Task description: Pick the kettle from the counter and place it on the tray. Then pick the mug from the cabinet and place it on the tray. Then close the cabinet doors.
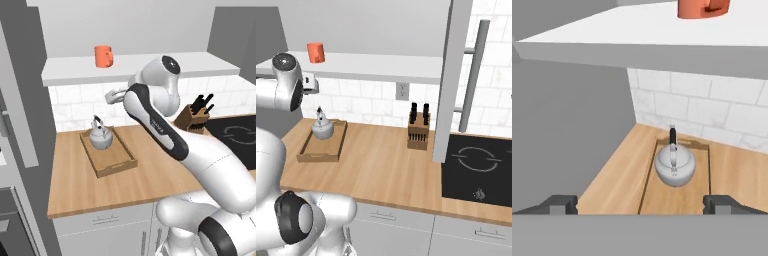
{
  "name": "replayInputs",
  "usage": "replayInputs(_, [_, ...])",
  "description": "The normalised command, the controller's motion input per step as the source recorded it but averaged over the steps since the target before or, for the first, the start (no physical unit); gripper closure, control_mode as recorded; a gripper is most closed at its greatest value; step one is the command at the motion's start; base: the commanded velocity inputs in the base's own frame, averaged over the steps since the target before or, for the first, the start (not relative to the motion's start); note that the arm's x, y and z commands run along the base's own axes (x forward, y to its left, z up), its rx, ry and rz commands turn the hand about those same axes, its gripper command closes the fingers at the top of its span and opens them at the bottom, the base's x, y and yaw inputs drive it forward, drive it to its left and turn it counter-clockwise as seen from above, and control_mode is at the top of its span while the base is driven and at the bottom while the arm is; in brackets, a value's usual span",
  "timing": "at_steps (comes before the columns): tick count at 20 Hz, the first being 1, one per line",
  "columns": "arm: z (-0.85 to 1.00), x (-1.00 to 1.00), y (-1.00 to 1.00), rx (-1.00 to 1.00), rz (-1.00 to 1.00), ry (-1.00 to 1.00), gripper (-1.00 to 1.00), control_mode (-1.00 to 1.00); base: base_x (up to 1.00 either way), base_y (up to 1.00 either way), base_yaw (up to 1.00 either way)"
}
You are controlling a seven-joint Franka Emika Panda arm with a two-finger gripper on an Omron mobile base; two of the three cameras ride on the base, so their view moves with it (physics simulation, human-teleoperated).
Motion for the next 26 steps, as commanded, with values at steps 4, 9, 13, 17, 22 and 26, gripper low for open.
replayInputs(4, [0.40,0.01,-0.01,0.00,0.00,0.00,-1.00,-1.00,0.00,0.00,0.00])
replayInputs(9, [0.54,0.08,-0.10,0.00,0.00,-0.06,-1.00,-1.00,0.00,0.00,0.00])
replayInputs(13, [0.60,0.04,-0.23,-0.03,0.00,-0.06,-1.00,-1.00,0.00,0.00,0.00])
replayInputs(17, [0.27,0.28,-0.20,-0.02,0.00,-0.17,-1.00,-1.00,0.00,0.00,0.00])
replayInputs(22, [0.15,0.38,-0.22,-0.02,0.00,-0.20,-1.00,-1.00,0.00,0.00,0.00])
replayInputs(26, [0.05,0.33,-0.12,-0.02,0.00,-0.13,-1.00,-1.00,0.00,0.00,0.00])
